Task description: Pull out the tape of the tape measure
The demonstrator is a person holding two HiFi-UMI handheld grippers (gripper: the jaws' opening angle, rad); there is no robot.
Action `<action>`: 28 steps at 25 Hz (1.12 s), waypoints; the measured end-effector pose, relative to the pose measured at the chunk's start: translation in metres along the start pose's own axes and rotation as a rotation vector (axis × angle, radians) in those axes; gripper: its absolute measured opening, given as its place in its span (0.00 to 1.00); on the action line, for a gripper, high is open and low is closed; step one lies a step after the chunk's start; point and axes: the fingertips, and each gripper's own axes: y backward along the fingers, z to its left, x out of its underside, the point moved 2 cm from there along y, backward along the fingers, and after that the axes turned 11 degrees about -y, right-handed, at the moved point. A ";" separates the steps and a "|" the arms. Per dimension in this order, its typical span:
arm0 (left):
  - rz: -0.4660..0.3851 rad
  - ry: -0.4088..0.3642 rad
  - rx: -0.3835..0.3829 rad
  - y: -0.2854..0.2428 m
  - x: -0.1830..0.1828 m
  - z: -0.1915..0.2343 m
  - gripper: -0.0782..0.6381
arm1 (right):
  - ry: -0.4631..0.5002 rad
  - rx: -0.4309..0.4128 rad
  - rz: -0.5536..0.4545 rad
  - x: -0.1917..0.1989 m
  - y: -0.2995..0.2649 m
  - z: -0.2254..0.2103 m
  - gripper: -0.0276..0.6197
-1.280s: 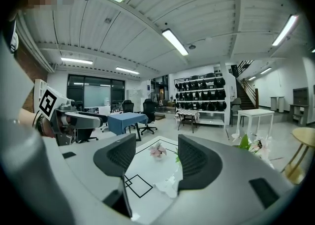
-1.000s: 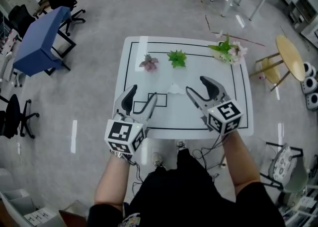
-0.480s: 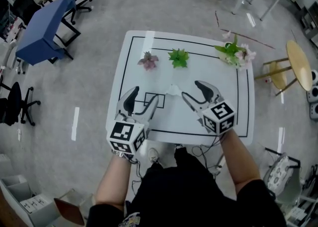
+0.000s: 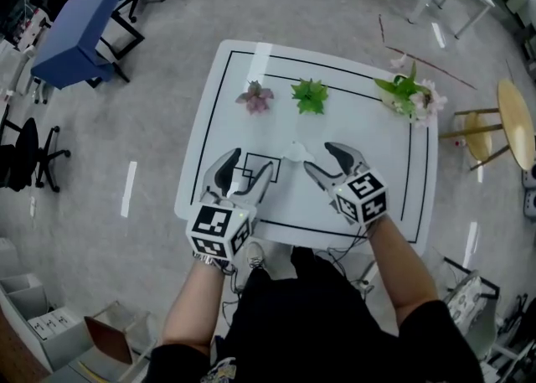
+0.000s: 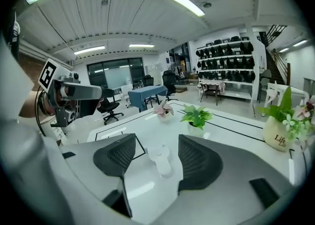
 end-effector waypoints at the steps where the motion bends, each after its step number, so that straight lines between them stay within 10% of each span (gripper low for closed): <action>1: 0.005 0.005 -0.002 -0.002 0.002 0.000 0.48 | 0.007 -0.005 0.017 0.004 -0.004 -0.002 0.44; 28: 0.077 0.090 -0.047 -0.013 0.046 0.002 0.48 | 0.172 -0.027 0.315 0.078 -0.075 -0.024 0.39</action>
